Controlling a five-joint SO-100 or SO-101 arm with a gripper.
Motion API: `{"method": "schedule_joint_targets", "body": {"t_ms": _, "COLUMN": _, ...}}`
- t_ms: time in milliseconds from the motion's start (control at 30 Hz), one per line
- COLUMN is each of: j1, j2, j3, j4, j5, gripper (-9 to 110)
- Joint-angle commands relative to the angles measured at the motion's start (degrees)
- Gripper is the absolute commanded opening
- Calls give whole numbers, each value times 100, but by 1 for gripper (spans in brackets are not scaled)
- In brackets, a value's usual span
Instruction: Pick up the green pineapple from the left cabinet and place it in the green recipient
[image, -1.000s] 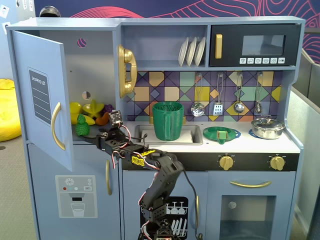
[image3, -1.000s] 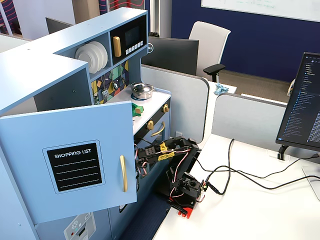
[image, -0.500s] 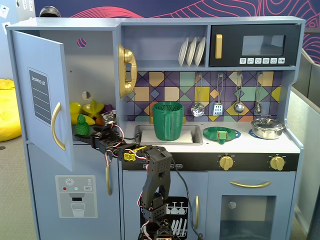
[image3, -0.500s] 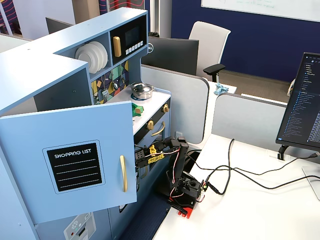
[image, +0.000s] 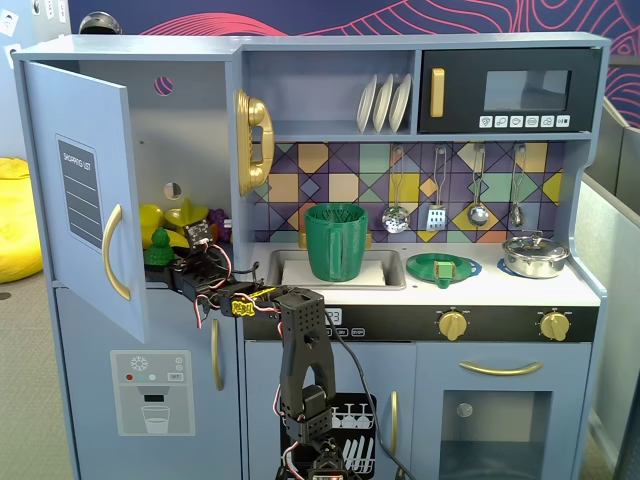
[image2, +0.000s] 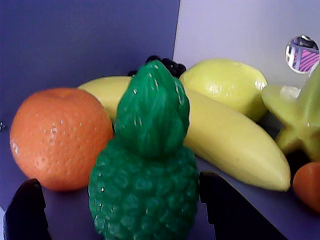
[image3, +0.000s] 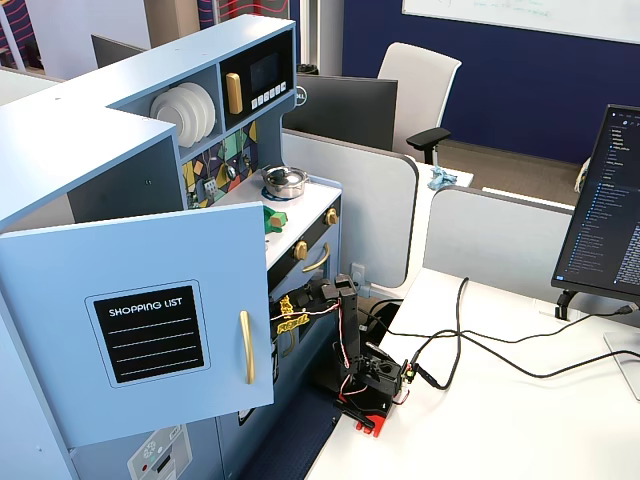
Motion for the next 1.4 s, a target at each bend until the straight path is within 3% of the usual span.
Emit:
{"method": "schedule_joint_targets", "body": {"t_ms": 0, "j1": 185, "j2": 9, "j3": -466, "j4": -26, "j5": -79, "gripper": 32}}
{"method": "schedule_joint_targets", "body": {"t_ms": 167, "j1": 211, "j2": -105, "j3": -475, "j4": 9, "j5": -79, "gripper": 23}}
{"method": "schedule_joint_targets", "body": {"t_ms": 367, "j1": 141, "j2": 26, "j3": -299, "j4": 44, "j5": -334, "gripper": 0}}
{"method": "schedule_joint_targets", "body": {"t_ms": 600, "j1": 18, "j2": 650, "j3": 246, "j4": 123, "j5": -905, "gripper": 0}}
{"method": "schedule_joint_targets", "body": {"t_ms": 800, "j1": -237, "j2": 2593, "j3": 1556, "j4": 211, "j5": -1863, "gripper": 0}}
{"method": "schedule_joint_targets", "body": {"t_ms": 1033, "j1": -475, "j2": 5177, "j3": 2997, "j4": 1283, "j5": -2355, "gripper": 0}}
{"method": "schedule_joint_targets", "body": {"t_ms": 1200, "j1": 70, "j2": 6583, "j3": 3173, "j4": 2637, "j5": -2180, "gripper": 0}}
{"method": "schedule_joint_targets", "body": {"t_ms": 1367, "j1": 1107, "j2": 7462, "j3": 2742, "j4": 4017, "j5": -1301, "gripper": 0}}
